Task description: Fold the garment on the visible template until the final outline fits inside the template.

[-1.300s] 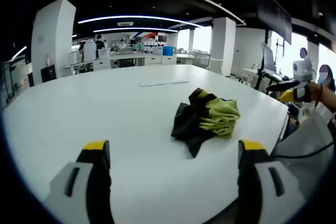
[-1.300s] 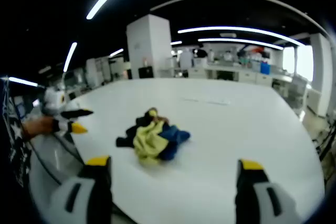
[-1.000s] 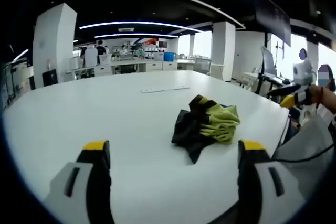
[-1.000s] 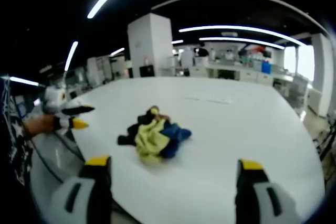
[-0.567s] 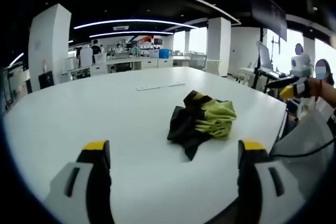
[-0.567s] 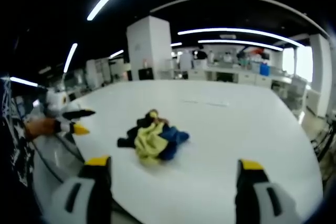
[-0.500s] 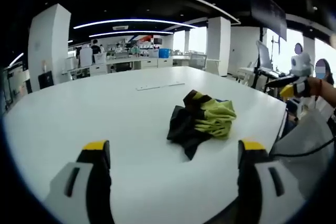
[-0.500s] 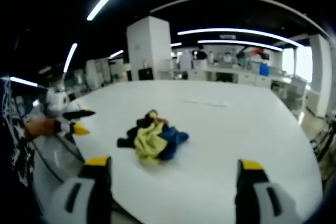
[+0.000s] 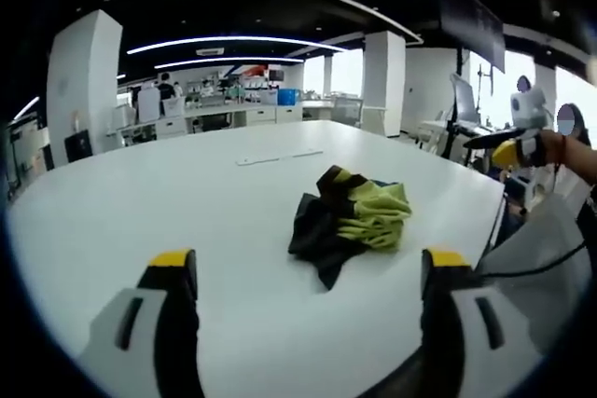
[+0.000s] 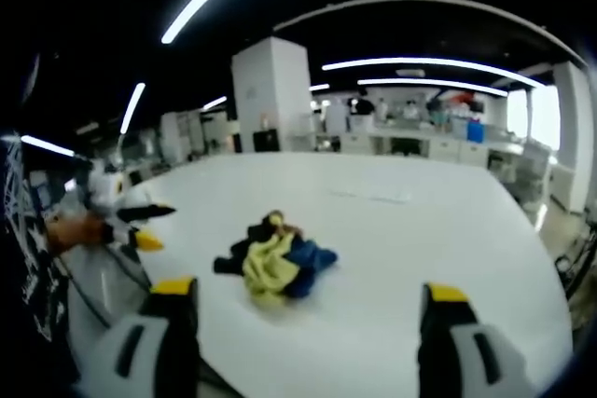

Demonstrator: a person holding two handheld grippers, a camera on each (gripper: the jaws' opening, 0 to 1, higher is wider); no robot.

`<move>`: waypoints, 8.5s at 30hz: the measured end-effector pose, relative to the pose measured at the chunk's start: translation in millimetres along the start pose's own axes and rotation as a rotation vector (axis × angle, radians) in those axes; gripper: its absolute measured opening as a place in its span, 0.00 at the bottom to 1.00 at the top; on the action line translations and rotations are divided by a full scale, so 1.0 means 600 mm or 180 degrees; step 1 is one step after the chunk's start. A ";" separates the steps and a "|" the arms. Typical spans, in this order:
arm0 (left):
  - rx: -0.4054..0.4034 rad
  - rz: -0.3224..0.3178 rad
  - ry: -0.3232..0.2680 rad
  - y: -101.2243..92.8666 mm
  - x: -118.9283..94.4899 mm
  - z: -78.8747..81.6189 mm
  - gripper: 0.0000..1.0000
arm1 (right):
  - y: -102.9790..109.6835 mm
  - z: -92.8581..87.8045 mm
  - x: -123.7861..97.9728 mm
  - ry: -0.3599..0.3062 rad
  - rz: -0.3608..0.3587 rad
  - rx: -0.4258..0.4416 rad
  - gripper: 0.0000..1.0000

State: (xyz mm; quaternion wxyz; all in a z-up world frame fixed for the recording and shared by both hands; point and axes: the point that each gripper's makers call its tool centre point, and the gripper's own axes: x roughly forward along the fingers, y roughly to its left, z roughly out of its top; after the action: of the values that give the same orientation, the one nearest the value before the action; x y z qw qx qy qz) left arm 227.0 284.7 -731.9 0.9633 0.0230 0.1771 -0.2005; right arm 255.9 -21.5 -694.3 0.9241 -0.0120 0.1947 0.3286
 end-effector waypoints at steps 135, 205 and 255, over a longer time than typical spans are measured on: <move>0.0161 0.0060 -0.0270 0.161 0.208 0.189 0.00 | -0.081 0.139 0.221 0.0298 0.0733 -0.0521 0.00; -0.0155 0.0494 0.0644 0.329 0.397 0.019 0.23 | -0.317 0.015 0.465 0.0942 -0.0332 0.0998 0.26; 0.0102 -0.0229 0.0476 0.083 0.208 -0.023 0.45 | -0.035 -0.058 0.285 0.0924 0.0049 0.0921 0.46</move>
State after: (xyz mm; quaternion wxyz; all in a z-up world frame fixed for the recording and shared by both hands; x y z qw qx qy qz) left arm 349.3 284.7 -789.9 0.9390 0.0469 0.2460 -0.2356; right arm 378.0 59.8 -791.5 0.8759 0.0752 0.3711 0.2990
